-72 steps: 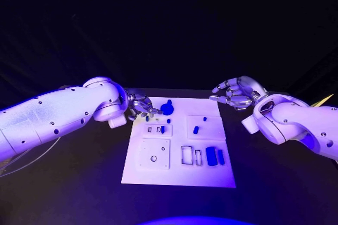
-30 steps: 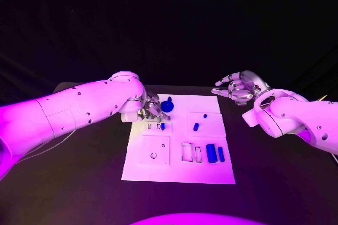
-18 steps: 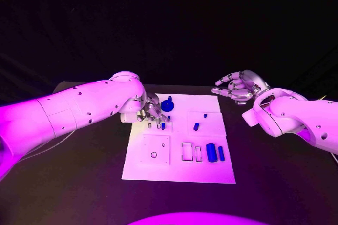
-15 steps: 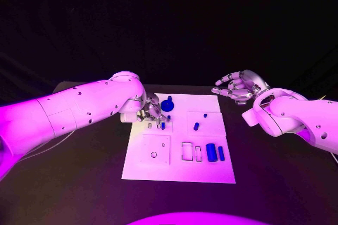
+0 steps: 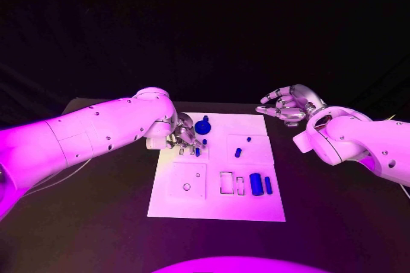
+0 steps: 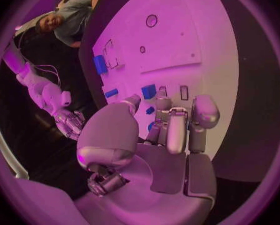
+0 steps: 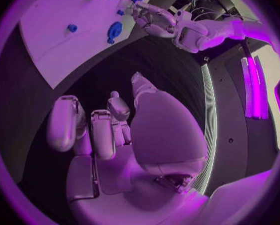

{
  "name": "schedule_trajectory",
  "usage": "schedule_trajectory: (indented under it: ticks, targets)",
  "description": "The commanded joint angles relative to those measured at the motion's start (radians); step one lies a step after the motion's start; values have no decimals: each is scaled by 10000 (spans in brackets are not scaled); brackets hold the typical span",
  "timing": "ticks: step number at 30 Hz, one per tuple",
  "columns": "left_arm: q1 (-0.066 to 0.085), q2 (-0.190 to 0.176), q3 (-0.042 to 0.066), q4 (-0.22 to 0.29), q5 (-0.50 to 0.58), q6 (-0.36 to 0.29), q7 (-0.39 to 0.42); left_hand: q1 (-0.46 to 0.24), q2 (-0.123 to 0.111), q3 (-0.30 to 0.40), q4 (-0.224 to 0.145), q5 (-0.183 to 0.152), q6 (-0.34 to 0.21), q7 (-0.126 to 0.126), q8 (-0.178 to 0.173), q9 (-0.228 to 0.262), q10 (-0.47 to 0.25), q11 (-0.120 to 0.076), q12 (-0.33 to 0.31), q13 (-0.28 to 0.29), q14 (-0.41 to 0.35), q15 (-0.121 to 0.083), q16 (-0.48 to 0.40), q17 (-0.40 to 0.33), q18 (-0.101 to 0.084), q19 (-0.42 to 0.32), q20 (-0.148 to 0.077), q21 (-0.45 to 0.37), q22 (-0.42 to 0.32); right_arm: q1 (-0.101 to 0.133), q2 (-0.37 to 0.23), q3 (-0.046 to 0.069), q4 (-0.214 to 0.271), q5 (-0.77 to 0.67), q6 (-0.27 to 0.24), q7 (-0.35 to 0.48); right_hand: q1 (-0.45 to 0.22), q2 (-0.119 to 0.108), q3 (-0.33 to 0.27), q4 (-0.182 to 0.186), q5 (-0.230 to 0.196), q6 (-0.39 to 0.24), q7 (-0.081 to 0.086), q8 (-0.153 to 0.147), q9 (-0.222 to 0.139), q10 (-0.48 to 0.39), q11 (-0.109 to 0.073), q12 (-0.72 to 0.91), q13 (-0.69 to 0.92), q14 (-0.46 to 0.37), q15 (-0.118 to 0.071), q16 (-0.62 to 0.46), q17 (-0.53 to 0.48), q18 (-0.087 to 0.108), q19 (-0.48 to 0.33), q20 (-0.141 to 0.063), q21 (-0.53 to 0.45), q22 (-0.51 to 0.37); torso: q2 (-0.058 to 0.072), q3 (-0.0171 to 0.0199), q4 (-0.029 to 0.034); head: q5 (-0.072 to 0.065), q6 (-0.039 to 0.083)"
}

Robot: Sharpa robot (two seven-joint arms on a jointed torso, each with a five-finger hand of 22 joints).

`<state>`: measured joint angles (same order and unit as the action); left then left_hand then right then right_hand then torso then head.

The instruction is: Assemble the parts on the task board

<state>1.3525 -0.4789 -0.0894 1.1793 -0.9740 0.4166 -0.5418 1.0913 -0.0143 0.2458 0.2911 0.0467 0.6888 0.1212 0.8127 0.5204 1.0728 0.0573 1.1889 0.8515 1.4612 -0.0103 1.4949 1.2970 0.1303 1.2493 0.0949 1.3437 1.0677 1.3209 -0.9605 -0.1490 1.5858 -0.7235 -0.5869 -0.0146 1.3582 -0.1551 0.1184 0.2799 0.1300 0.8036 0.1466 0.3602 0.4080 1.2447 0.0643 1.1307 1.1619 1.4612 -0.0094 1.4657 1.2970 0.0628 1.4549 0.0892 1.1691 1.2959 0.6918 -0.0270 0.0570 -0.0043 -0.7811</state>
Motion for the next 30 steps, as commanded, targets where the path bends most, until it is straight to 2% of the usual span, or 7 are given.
schedule_trajectory:
  ticks: [1,9,11,30]
  targets:
    - [-5,30,0,-1,36,22,-1,135,-40,143,-6,194,252,38,-226,81,202,-38,138,179,523,39,179,1544,-286,116,19,213,212,-11,17,3,-6,-5,35,9,17,172,-491,56,103,-6,-6,192,149,-221,-20,-82,-74,601,-48,-165,1009,195,-155,-16,-234,625,-1,8,4,-2,-8]
    - [-9,27,-3,18,104,-3,16,510,41,494,-35,191,401,-14,-229,213,184,-80,116,181,511,7,172,1523,-285,88,11,241,232,-16,36,2,-25,-5,59,-7,26,181,-489,54,105,-4,-8,197,151,-212,-21,-77,-71,598,-49,-174,999,197,-157,-17,-245,619,1,3,0,-4,-17]
    - [-10,26,-3,32,135,17,21,689,-11,656,-41,182,454,-48,-188,322,198,-111,116,203,510,-18,172,1523,-287,83,-1,256,251,-18,46,2,-34,-5,68,-12,37,190,-486,50,106,-2,-9,201,153,-203,-23,-71,-68,602,-50,-171,1007,195,-153,-18,-241,620,2,5,-2,-10,-24]
    - [-10,12,-3,24,182,41,31,847,-81,821,-42,161,488,-81,-153,450,217,-142,111,216,524,-45,185,1548,-295,96,-16,281,292,-25,70,1,-45,-7,125,-46,47,199,-483,47,107,2,-11,206,156,-180,-25,-49,-51,605,-52,-167,1014,189,-140,-19,-212,634,6,-2,3,-7,-53]
